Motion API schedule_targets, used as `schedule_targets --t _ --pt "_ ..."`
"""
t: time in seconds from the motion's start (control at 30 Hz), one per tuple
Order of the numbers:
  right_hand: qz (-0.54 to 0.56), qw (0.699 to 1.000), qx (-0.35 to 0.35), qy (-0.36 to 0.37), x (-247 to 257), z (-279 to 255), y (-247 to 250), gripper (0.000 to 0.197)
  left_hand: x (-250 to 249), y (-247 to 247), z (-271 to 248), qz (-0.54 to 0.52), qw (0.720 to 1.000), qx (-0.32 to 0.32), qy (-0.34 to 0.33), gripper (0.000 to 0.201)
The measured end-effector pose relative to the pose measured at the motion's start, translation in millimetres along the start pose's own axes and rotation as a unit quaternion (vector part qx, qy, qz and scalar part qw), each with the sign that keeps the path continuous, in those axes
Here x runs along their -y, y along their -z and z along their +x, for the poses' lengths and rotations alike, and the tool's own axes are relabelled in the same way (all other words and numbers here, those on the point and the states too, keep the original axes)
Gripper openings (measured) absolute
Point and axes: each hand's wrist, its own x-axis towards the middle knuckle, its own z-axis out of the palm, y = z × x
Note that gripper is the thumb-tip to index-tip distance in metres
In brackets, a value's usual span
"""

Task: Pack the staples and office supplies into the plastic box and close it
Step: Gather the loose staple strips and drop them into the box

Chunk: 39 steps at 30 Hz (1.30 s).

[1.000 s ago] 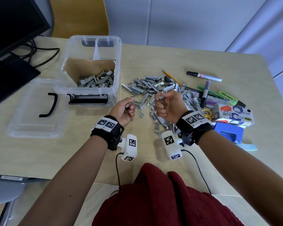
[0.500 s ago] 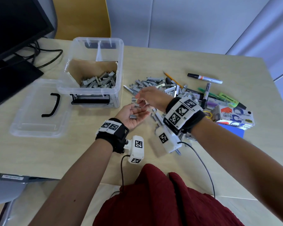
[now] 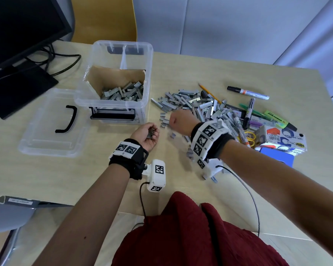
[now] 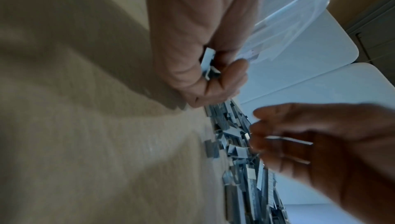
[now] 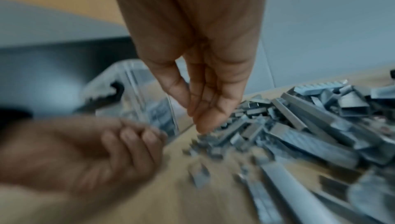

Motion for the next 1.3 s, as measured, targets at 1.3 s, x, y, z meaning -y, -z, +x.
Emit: schedule_targets --t 1.3 --pt "-0.073 0.993 -0.029 0.086 8.7 24.0 -17.4 0.017 1.6 17.0 -6.6 -0.056 0.995 -0.027 -0.078 0.03"
